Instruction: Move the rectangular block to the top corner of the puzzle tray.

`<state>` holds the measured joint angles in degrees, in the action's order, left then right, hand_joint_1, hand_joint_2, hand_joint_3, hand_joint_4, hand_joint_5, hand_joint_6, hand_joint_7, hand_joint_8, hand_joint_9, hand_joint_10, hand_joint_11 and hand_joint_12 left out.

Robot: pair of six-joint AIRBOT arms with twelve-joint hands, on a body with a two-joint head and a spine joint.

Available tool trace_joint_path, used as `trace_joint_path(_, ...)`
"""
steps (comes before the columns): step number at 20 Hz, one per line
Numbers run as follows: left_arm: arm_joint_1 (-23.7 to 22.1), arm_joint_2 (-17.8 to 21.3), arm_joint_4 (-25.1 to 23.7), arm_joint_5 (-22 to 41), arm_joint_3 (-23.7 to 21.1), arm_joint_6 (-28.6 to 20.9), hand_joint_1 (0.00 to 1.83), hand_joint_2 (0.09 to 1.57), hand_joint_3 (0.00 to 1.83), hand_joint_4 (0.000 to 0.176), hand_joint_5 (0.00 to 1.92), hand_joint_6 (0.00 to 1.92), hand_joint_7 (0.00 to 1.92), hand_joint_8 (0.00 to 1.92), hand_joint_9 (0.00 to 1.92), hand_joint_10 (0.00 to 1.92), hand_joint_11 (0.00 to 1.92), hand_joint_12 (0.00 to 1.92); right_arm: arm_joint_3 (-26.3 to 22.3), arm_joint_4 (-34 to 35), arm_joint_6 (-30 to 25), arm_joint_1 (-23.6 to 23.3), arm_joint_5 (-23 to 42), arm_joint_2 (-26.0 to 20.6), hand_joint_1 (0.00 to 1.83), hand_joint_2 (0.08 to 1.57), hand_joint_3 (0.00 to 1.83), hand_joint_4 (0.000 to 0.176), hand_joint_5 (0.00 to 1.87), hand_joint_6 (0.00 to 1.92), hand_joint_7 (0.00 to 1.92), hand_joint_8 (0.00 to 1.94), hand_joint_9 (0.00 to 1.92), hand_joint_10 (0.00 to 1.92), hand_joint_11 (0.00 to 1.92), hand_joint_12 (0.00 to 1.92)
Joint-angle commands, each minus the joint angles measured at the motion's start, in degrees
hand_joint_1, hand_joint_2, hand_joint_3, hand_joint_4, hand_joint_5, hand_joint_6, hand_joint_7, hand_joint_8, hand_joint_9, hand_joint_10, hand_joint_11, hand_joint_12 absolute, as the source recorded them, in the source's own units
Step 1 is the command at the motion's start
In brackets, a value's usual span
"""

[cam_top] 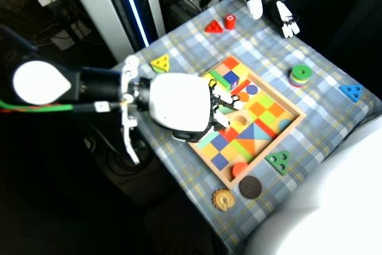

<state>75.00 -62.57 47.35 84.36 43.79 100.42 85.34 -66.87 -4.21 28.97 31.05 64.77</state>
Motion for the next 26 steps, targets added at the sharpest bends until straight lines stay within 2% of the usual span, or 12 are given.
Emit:
trace_joint_path(1,-0.29,0.42,-2.44,5.92,0.14,-0.39,0.00,1.28,0.00,0.047,0.31,0.01,0.23,0.01,0.06,0.01,0.00,0.00,0.23,1.28,-0.47,-1.11,2.81,0.20,1.76,1.11,0.00,0.000,0.37,0.00,1.32,1.94,1.53,1.92,1.52,1.92)
trace_joint_path(2,-0.30,0.42,-2.44,5.86,0.15,-0.39,0.00,1.28,0.00,0.051,0.31,0.01,0.22,0.00,0.06,0.01,0.00,0.00,0.25,0.32,-0.90,-1.19,2.68,0.44,1.81,1.11,0.00,0.000,0.35,0.00,1.33,1.94,1.56,1.92,1.56,1.92)
trace_joint_path(5,-0.30,0.41,-2.44,5.60,0.16,-0.39,0.00,1.27,0.00,0.053,0.29,0.00,0.22,0.00,0.06,0.00,0.00,0.00,0.41,-1.25,-1.50,-1.19,2.39,0.99,1.76,1.12,0.01,0.000,0.33,0.00,1.35,1.94,1.56,1.92,1.58,1.92)
trace_joint_path(6,-0.30,0.39,-2.44,5.48,0.16,-0.39,0.00,1.27,0.00,0.048,0.30,0.01,0.22,0.00,0.06,0.01,0.00,0.00,0.71,-1.98,-1.87,-1.20,2.31,1.30,1.70,1.13,0.01,0.000,0.33,0.00,1.37,1.94,1.56,1.92,1.57,1.92)
trace_joint_path(9,-0.30,0.42,-2.45,5.51,0.16,-0.39,0.00,1.27,0.00,0.029,0.32,0.01,0.23,0.00,0.07,0.01,0.00,0.00,1.47,-3.63,-3.11,-1.62,2.08,1.88,1.71,1.12,0.01,0.000,0.37,0.01,1.40,1.94,1.60,1.92,1.61,1.92)
trace_joint_path(10,-0.32,0.44,-2.46,5.51,0.17,-0.39,0.00,1.28,0.00,0.048,0.31,0.01,0.23,0.00,0.07,0.01,0.00,0.00,1.59,-4.29,-3.45,-1.81,1.95,1.97,1.73,1.11,0.01,0.000,0.38,0.01,1.40,1.94,1.60,1.92,1.61,1.92)
trace_joint_path(11,-0.32,0.44,-2.46,5.51,0.19,-0.39,0.00,1.27,0.00,0.054,0.31,0.00,0.23,0.00,0.07,0.01,0.00,0.00,1.62,-4.95,-3.62,-1.96,1.67,1.99,1.73,1.12,0.01,0.000,0.38,0.01,1.40,1.94,1.60,1.92,1.61,1.92)
trace_joint_path(14,-0.32,0.42,-2.46,5.38,0.18,-0.39,0.00,1.28,0.00,0.034,0.31,0.00,0.22,0.00,0.06,0.00,0.00,0.00,1.69,-5.80,-3.87,-2.08,1.08,2.00,1.68,1.11,0.01,0.000,0.38,0.01,1.37,1.94,1.58,1.92,1.59,1.92)
trace_joint_path(16,-0.31,0.45,-2.46,5.37,0.18,-0.39,0.00,1.27,0.00,0.042,0.31,0.00,0.23,0.00,0.07,0.01,0.00,0.00,1.82,-5.80,-3.87,-2.31,0.76,2.00,1.70,1.11,0.01,0.000,0.37,0.00,1.34,1.94,1.55,1.92,1.55,1.92)
trace_joint_path(19,-0.32,0.45,-2.46,5.33,0.20,-0.39,0.00,1.27,0.00,0.036,0.31,0.00,0.23,0.00,0.06,0.00,0.00,0.00,1.85,-6.87,-3.87,-2.64,0.41,2.04,1.67,1.13,0.02,0.000,0.34,0.00,1.35,1.94,1.55,1.92,1.56,1.92)
trace_joint_path(25,-0.32,0.45,-2.46,5.29,0.16,-0.39,0.00,1.26,0.00,0.042,0.31,0.00,0.22,0.00,0.06,0.00,0.00,0.00,1.82,-8.46,-4.82,-2.71,-0.17,2.05,1.62,1.14,0.03,0.000,0.34,0.01,1.35,1.94,1.53,1.92,1.51,1.92)
trace_joint_path(26,-0.32,0.45,-2.46,5.29,0.16,-0.39,0.00,1.27,0.00,0.034,0.32,0.00,0.22,0.00,0.06,0.01,0.00,0.00,1.75,-8.81,-5.05,-2.71,-0.17,2.11,1.63,1.13,0.03,0.000,0.36,0.01,1.36,1.94,1.55,1.92,1.51,1.92)
